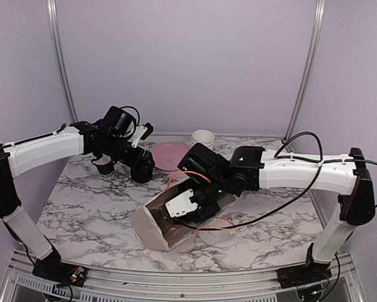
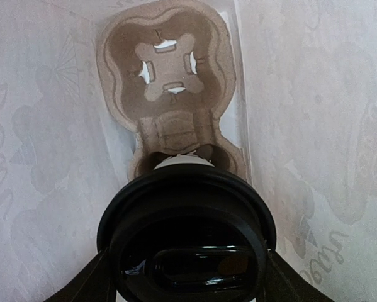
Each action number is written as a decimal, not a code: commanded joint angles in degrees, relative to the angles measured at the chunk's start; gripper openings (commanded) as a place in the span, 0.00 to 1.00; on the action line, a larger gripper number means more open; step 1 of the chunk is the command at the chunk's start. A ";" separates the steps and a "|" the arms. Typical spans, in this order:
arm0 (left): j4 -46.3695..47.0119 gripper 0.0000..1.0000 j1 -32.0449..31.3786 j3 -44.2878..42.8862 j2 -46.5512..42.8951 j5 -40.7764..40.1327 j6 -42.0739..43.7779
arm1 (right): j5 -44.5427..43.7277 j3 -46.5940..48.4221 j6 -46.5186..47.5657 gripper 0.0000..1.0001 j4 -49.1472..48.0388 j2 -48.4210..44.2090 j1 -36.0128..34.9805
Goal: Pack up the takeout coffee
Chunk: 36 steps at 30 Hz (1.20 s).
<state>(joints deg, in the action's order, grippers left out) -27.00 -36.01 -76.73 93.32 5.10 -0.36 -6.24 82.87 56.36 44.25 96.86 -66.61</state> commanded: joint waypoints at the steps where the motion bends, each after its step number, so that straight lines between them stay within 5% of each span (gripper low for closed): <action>1: -3.44 0.80 1.33 0.50 -2.78 -1.37 2.08 | 4.47 5.53 -2.11 0.38 10.17 3.48 0.58; 16: -5.03 0.80 2.71 -0.43 -3.90 -1.33 2.65 | 15.77 20.83 -3.21 0.39 32.52 12.57 1.51; 26: -5.01 0.80 2.74 -0.29 -4.38 0.42 1.99 | 22.66 13.65 -3.14 0.38 24.75 13.39 9.34; 36: -4.51 0.80 2.73 -1.73 -8.71 7.51 3.78 | 15.38 2.37 -8.08 0.38 11.49 7.79 7.61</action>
<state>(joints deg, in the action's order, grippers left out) -30.35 -33.58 -76.64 88.25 7.51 2.22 16.38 88.71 52.03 59.92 102.26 -57.56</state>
